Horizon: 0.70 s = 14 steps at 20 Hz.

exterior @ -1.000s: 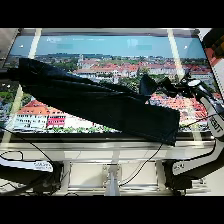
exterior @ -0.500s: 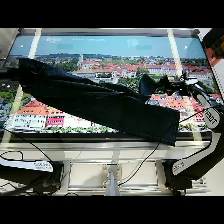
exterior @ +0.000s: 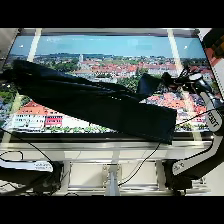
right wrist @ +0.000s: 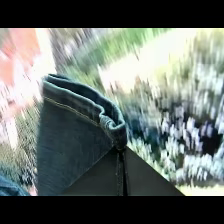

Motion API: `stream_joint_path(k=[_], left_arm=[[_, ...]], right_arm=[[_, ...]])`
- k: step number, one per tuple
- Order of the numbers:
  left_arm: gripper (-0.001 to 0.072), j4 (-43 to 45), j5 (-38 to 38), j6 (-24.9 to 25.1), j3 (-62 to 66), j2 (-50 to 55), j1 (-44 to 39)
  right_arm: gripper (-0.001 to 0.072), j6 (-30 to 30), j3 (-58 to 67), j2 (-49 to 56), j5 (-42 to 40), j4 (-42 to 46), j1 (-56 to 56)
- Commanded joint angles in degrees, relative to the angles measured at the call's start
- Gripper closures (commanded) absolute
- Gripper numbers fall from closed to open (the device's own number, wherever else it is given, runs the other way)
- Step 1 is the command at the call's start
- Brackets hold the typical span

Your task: Fold the clothes and pants, and hang the long-sleeved shirts on hangers.

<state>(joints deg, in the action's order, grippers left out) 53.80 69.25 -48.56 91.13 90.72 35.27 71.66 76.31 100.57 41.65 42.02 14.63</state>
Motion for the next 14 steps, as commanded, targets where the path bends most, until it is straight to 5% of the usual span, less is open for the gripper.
stream_joint_path(k=[1,6,14], left_arm=[[0.0658,8.0,-4.2,-9.0,0.0,-2.8,1.1],[0.0657,18.6,-3.2,-22.7,0.0,-5.7,1.6],[0.0657,24.9,3.3,-27.7,-2.7,-5.8,1.6]], right_arm=[[0.0690,-1.0,3.0,-4.9,-6.3,1.7,0.0],[0.0690,-0.7,4.8,-11.6,-12.1,6.9,0.0],[0.0691,7.5,2.6,-13.0,2.1,22.9,0.0]])
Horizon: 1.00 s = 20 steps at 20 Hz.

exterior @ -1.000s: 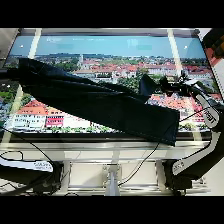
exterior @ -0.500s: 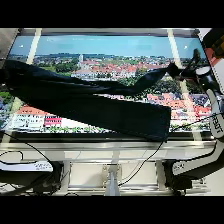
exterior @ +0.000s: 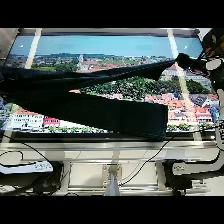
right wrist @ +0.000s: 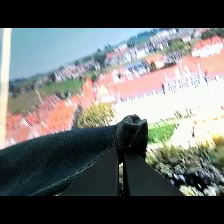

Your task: Fold the clothes and pants, and hang the long-sleeved shirts on hangers.

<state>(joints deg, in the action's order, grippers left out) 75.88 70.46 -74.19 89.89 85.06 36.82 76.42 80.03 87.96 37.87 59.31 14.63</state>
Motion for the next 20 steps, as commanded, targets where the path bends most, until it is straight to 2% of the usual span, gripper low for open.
stream_joint_path(k=[1,4,7,12,14,16,20], left_arm=[[0.0657,2.8,2.0,-2.1,-2.7,-0.1,0.0],[0.0657,2.8,-0.6,-1.7,-6.5,0.0,0.0],[0.0656,2.1,-6.2,-1.2,-7.6,0.0,0.0],[0.0656,-5.1,-13.3,-1.2,-7.6,0.1,0.0],[0.0656,-9.2,-14.0,-1.2,-7.6,0.7,-0.4],[0.0656,-9.2,-13.9,-1.2,-7.6,1.7,-1.4],[0.0655,-9.1,-13.9,-1.3,-7.6,3.5,-3.5]], right_arm=[[0.0691,2.7,-1.9,-0.4,7.2,5.6,0.0],[0.0691,3.1,-6.6,-2.7,8.6,6.5,0.0],[0.0691,6.1,-16.9,-9.2,4.8,10.0,0.0],[0.0691,10.4,-32.6,-19.1,4.9,9.5,0.0],[0.0690,13.4,-36.1,-21.3,5.1,9.4,0.0],[0.0691,15.3,-38.0,-22.0,6.2,9.2,0.0],[0.0676,15.5,-38.2,-22.1,8.3,9.8,0.0]])
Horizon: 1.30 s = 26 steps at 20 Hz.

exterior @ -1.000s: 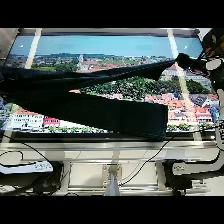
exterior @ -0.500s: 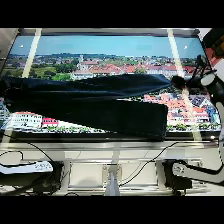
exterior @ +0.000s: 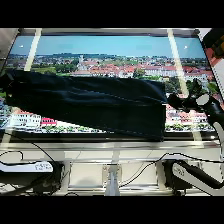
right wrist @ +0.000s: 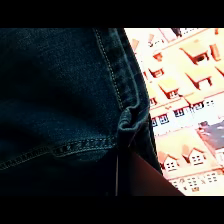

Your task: Fold the clothes and pants, and hang the long-sleeved shirts on hangers.

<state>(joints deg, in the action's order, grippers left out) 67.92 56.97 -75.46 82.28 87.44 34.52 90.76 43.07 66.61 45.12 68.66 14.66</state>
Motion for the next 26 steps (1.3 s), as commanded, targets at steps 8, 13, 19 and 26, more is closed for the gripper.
stream_joint_path(k=[8,13,19,26], left_arm=[[0.0655,-1.2,-7.2,3.7,0.0,1.7,-5.3],[0.0656,-1.1,-22.1,3.7,0.0,1.8,-5.6],[0.0655,-1.2,-33.0,3.7,0.0,4.7,-7.4],[0.0654,-1.2,-39.0,3.7,0.0,12.5,-11.3]], right_arm=[[0.0101,1.4,6.3,3.3,-11.7,1.9,0.0],[0.0101,1.4,15.0,9.7,-9.8,0.5,0.0],[0.0101,1.4,15.6,9.9,-9.3,0.4,0.0],[0.0102,1.4,15.6,9.9,-9.1,0.5,0.0]])
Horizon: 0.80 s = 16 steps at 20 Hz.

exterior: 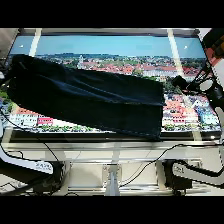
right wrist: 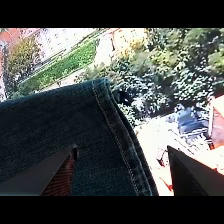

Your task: Fold the clothes and pants, and hang the long-sleeved shirts on hangers.

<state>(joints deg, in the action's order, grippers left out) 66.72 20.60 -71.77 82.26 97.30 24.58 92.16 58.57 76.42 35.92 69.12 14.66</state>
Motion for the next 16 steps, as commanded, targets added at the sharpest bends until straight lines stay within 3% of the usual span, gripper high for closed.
stream_joint_path(k=[1,6,7,9,10,16], left_arm=[[0.0655,0.1,-3.7,0.0,0.0,3.2,-1.9],[0.0640,0.1,-13.6,0.0,0.0,4.4,-3.8],[0.0536,0.6,-13.6,0.2,0.0,4.5,-3.9],[0.0062,0.7,-13.6,0.2,0.0,4.9,-3.9],[0.0001,0.7,-13.5,0.2,0.0,5.0,-3.9],[0.0002,0.7,-10.6,0.2,0.1,-0.5,-4.0]], right_arm=[[0.0102,0.0,0.1,0.0,0.0,0.1,0.0],[0.0102,0.0,0.1,0.0,-0.6,0.1,0.0],[0.0101,0.0,0.1,0.0,-1.0,0.1,0.0],[0.0102,0.0,0.1,0.0,-1.2,0.2,0.0],[0.0102,-0.1,0.1,0.0,-1.2,0.2,0.0],[0.0102,-0.3,0.1,-0.2,-0.7,0.9,0.0]])
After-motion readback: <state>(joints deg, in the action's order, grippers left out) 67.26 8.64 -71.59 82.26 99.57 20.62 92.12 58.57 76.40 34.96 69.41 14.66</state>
